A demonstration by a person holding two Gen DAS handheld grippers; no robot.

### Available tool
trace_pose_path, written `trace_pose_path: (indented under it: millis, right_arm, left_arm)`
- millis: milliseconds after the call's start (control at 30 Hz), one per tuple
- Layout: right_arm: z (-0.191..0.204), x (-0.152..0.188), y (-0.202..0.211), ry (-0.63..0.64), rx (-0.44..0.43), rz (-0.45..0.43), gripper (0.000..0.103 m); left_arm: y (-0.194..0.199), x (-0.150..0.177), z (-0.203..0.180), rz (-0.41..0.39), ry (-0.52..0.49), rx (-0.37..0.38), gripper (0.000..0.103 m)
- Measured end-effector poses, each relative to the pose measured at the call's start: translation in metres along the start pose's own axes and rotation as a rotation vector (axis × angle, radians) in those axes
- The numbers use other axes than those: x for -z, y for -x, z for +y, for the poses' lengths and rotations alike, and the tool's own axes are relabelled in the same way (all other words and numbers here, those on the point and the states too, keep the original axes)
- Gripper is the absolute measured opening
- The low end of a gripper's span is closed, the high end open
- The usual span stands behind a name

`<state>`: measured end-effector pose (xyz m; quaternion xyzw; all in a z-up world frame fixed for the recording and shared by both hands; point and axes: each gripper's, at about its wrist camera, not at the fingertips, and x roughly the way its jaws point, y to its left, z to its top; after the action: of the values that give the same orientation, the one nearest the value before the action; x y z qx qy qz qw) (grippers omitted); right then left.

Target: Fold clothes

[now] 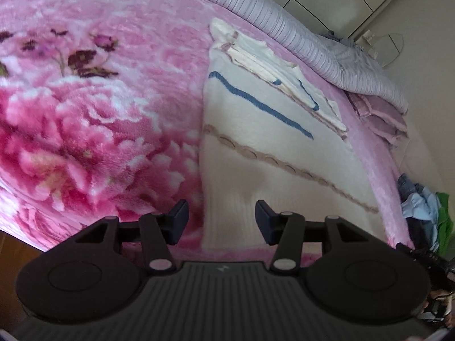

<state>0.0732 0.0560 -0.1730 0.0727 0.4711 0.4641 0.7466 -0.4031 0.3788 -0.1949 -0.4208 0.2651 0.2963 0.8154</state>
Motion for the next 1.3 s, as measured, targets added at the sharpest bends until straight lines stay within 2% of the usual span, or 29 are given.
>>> trace_pose_path:
  millis: [67,233,400,600,700,767,800,1133,1267,1300]
  right_arm:
    - [-0.005,-0.002,-0.005,-0.030,-0.023,0.014,0.059]
    - [-0.017,-0.006,-0.018,-0.107,-0.081,0.049,0.045]
    - [-0.029,-0.009,-0.032,-0.183,-0.138,0.084,0.041]
    - [-0.041,-0.014,-0.048,-0.267,-0.205,0.123,0.031]
    - [-0.042,-0.015,-0.056,-0.289,-0.228,0.133,0.025]
    - [-0.043,-0.016,-0.060,-0.303,-0.244,0.140,0.023]
    - [-0.043,-0.016,-0.061,-0.308,-0.248,0.142,0.022]
    - [-0.048,-0.013,-0.060,-0.341,-0.266,0.136,0.019]
    - [-0.041,-0.015,-0.063,-0.304,-0.248,0.134,0.019]
    - [-0.039,-0.015,-0.062,-0.292,-0.237,0.134,0.013]
  left_arm:
    - [-0.003,-0.002,0.005,0.007,0.028,0.029,0.046]
    - [-0.014,-0.008,0.017,0.032,0.083,0.087,0.043]
    - [-0.026,-0.013,0.031,0.047,0.157,0.152,0.041]
    - [-0.040,-0.020,0.032,0.074,0.202,0.231,0.037]
    - [-0.051,-0.022,0.027,0.086,0.187,0.251,0.030]
    - [-0.057,-0.022,0.026,0.097,0.189,0.267,0.016]
    - [-0.061,-0.022,0.027,0.105,0.194,0.274,0.013]
    - [-0.056,-0.020,0.039,0.093,0.213,0.268,0.012]
    - [-0.059,-0.022,0.036,0.092,0.201,0.267,0.010]
    - [-0.059,-0.022,0.035,0.089,0.192,0.261,0.008]
